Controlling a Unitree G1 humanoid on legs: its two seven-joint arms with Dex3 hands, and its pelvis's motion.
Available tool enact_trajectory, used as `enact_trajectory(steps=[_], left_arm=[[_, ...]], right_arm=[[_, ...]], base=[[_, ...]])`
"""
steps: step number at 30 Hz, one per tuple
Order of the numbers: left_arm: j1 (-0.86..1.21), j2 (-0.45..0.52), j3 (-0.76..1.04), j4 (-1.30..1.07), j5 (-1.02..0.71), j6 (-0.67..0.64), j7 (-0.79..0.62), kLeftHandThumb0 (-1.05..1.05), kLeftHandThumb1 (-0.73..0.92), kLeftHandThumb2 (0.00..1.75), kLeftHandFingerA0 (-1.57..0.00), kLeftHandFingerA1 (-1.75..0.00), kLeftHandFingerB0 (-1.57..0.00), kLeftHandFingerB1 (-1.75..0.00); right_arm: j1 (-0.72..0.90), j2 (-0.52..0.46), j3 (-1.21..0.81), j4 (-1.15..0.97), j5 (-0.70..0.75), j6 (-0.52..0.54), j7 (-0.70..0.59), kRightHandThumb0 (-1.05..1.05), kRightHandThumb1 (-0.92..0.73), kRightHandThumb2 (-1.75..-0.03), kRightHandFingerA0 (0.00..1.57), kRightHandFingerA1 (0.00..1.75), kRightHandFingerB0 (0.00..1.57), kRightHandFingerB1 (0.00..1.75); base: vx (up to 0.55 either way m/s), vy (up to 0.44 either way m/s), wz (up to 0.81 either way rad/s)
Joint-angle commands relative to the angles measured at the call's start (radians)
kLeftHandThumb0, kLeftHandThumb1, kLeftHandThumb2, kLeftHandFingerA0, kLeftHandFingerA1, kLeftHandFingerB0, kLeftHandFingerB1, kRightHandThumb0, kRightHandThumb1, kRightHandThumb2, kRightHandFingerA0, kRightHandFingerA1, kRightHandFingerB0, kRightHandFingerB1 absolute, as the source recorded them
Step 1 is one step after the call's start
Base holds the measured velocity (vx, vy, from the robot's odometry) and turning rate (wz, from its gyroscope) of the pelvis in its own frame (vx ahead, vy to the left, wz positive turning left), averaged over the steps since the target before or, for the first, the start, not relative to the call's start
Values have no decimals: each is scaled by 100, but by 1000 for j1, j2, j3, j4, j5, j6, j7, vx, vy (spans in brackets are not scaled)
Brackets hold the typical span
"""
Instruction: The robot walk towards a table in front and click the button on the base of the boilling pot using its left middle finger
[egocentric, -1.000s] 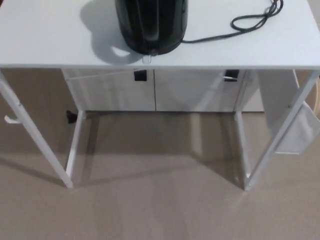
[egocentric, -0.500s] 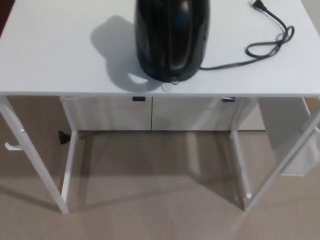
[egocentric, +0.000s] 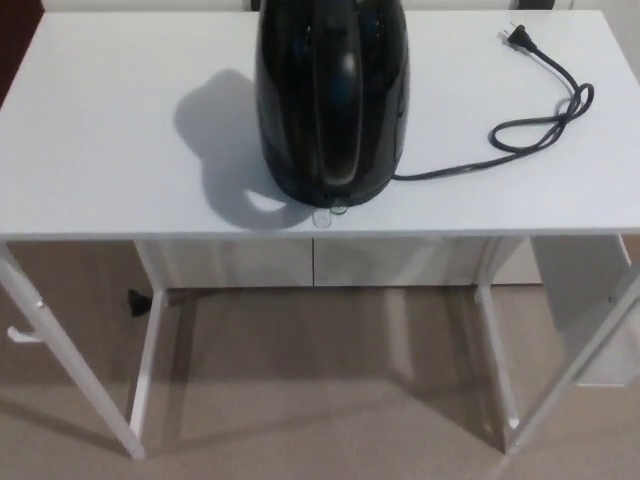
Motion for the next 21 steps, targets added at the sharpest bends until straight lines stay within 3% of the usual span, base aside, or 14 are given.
enact_trajectory(steps=[1, 12, 21], left_arm=[[-2, 8, 4, 11, 5, 21, 7, -20, 50, 55, -30, -43, -13, -29], [-2, 10, 4, 10, 4, 8, 10, -20, 48, 54, -31, -45, -13, -29], [10, 19, 3, 7, 5, 4, 7, -20, 49, 54, -29, -45, -12, -29]], right_arm=[[-5, -8, -3, 8, 5, 14, -3, -9, -43, -86, 42, 61, 22, 52], [-29, -5, -4, 35, 6, 9, 0, -8, -43, -86, 43, 62, 23, 52], [-16, -3, 3, 18, 5, 4, 5, -8, -43, -87, 43, 62, 23, 52]], base=[[183, 76, -11], [198, 234, -9], [87, 31, 4]])
